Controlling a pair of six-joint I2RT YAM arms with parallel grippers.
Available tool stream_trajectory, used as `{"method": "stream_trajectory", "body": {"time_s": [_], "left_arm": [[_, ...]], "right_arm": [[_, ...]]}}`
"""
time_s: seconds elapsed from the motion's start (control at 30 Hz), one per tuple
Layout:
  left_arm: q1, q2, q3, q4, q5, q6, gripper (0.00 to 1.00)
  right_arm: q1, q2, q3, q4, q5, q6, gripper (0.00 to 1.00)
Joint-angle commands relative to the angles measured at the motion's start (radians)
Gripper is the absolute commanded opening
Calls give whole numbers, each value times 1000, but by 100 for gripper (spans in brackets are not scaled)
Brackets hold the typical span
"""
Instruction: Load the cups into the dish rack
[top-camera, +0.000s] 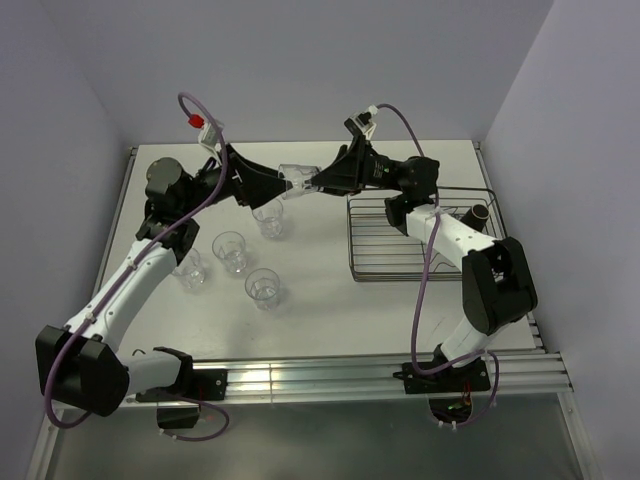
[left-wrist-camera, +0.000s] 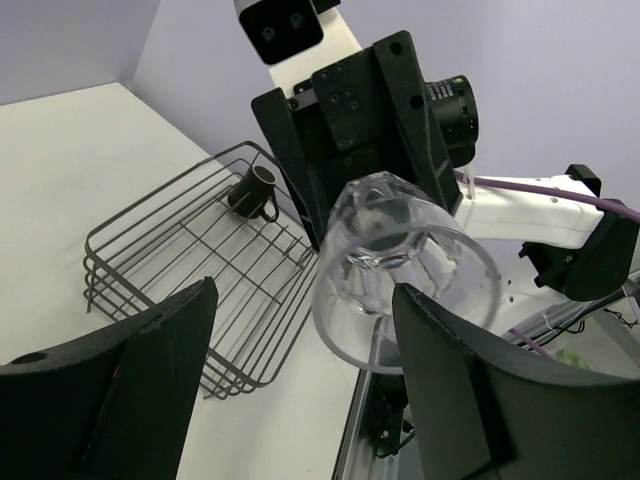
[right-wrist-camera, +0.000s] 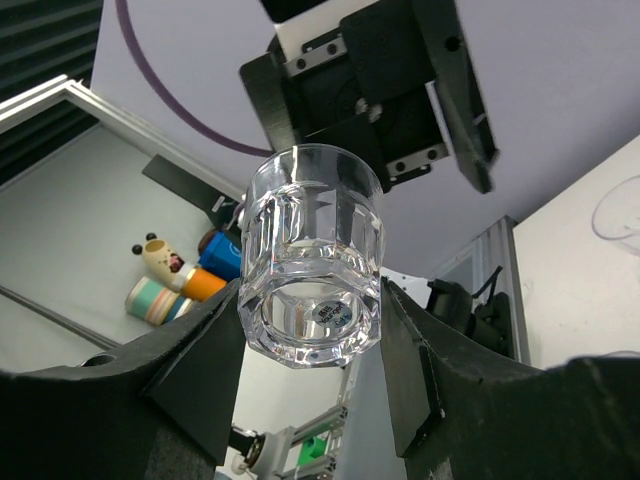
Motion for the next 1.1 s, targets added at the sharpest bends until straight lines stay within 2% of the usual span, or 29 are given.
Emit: {"method": "stream_trajectory", "body": {"time_s": [0.0, 0.3, 0.37, 0.53, 0.6, 0.63, 0.7, 0.73, 0.77, 0.83, 1.07], "left_arm": [[0, -60, 14, -20, 1, 31, 79], [59, -146, 5, -88, 17, 31, 86], [75, -160, 13, -152, 21, 72, 86], [81, -157, 68, -356, -26, 259, 86], [81, -141, 94, -463, -67, 298, 86], [81, -134, 97, -479, -74, 319, 85], [81, -131, 93, -488, -75, 318, 85], [81, -128, 90, -484, -74, 315, 85], [81, -126, 85, -480, -74, 312, 85], [81, -117, 90, -486, -78, 319, 85], [81, -89, 120, -591, -101, 376, 83]], "right_arm": [[-25, -51, -2, -16, -10, -56, 36], [-137, -149, -100, -113, -49, -146, 36], [-186, -188, -120, -194, -61, -207, 36], [-330, -251, -148, -402, -162, -341, 24], [-395, -297, -143, -673, -188, -535, 24], [-425, -328, -115, -983, -185, -780, 25], [-449, -341, -43, -1343, -138, -1071, 24], [-458, -331, 35, -1603, -68, -1185, 24], [-461, -328, 68, -1691, -25, -1350, 24], [-478, -325, 123, -1859, 93, -1494, 23], [-513, -299, 310, -2214, 454, -1830, 22]]}}
